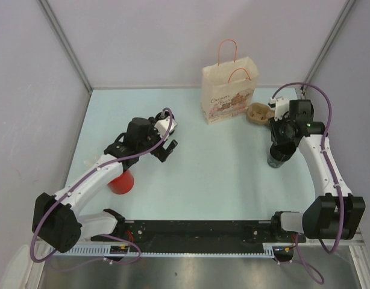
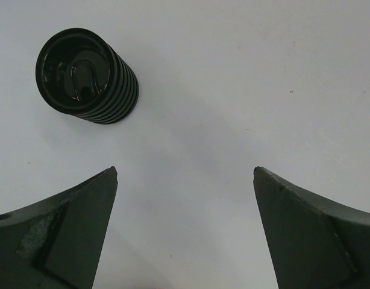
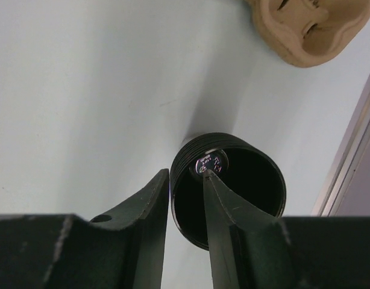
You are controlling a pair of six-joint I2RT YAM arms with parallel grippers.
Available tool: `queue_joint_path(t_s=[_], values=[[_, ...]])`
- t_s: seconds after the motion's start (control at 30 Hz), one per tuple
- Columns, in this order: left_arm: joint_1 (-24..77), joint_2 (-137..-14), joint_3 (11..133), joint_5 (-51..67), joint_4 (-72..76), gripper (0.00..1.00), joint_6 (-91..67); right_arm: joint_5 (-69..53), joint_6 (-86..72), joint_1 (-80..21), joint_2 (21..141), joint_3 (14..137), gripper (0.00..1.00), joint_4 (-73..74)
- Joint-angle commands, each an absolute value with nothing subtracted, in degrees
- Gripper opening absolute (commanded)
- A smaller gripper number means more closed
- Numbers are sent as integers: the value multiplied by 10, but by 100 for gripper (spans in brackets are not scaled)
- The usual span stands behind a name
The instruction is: Pack the takeout coffee
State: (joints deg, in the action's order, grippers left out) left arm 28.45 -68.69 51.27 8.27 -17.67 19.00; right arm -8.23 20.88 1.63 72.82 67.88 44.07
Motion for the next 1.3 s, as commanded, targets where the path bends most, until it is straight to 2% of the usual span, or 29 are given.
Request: queue_joint_path(t_s=[0.0,1.27], values=[[281,-660,511,89,-141,99,182,-60,216,4,746,675,33,460],[281,-682,502,88,-127,99,178,-55,222,2,744,673,20,492]])
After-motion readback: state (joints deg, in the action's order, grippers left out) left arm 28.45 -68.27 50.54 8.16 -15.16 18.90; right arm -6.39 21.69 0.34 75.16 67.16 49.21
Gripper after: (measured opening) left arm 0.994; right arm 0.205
